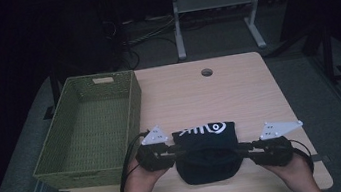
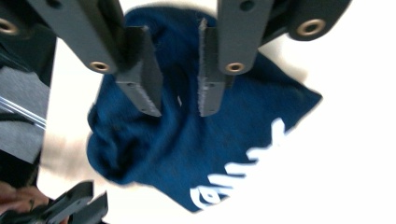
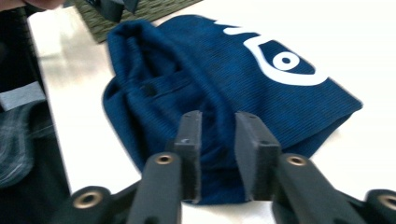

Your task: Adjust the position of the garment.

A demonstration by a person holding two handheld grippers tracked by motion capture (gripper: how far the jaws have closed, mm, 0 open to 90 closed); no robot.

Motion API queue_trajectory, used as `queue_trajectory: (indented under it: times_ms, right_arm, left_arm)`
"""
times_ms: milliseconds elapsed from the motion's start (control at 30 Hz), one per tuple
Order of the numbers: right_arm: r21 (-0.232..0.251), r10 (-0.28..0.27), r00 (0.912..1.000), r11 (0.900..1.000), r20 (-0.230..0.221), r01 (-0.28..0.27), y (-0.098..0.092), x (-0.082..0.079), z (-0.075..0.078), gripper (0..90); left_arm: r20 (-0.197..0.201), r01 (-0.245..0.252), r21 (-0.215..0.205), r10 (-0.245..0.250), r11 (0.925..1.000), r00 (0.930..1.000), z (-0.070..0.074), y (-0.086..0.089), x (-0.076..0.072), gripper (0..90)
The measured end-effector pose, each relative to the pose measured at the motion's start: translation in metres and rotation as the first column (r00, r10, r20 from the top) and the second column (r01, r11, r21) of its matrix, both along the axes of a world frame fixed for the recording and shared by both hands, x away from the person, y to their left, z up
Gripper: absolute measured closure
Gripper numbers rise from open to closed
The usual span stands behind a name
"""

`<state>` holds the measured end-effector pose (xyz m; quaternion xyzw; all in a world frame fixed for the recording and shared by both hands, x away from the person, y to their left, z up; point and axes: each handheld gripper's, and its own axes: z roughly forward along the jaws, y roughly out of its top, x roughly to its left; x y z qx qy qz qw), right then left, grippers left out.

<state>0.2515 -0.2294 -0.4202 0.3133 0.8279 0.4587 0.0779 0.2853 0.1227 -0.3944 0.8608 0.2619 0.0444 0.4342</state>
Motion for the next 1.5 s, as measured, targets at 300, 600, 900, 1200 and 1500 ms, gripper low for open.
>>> queue_trajectory:
  times_ms: [300, 600, 900, 1200, 1500]
  right_arm:
    - [-0.02, 0.0, 0.9999, 1.0, 0.011, 0.0, 0.014, 0.018, -0.005, 88.4]
    - [-0.066, 0.032, 0.9987, 0.997, -0.04, -0.035, 0.023, 0.015, -0.022, 89.6]
    - [-0.119, 0.05, 0.9941, 0.991, -0.096, -0.062, 0.033, 0.012, -0.042, 90.0]
    - [-0.106, 0.084, 0.9916, 0.99, -0.098, -0.095, 0.053, -0.005, -0.048, 90.0]
    - [-0.133, 0.134, 0.9887, 0.981, -0.068, -0.142, 0.074, -0.011, -0.047, 90.0]
  left_arm:
    - [0.017, -0.095, 0.053, 0.094, 0.9941, 0.9954, 0.0, -0.02, 0.044, 88.8]
    - [-0.068, -0.108, 0.128, 0.118, 0.9858, 0.9907, -0.035, -0.035, 0.074, 89.9]
    - [-0.093, -0.073, 0.189, 0.092, 0.9793, 0.9914, -0.054, -0.046, 0.085, 90.0]
    - [-0.065, -0.019, 0.23, 0.035, 0.9731, 0.9972, -0.057, -0.058, 0.103, 90.0]
    - [-0.064, 0.002, 0.224, 0.012, 0.9745, 0.9979, -0.059, -0.069, 0.114, 90.0]
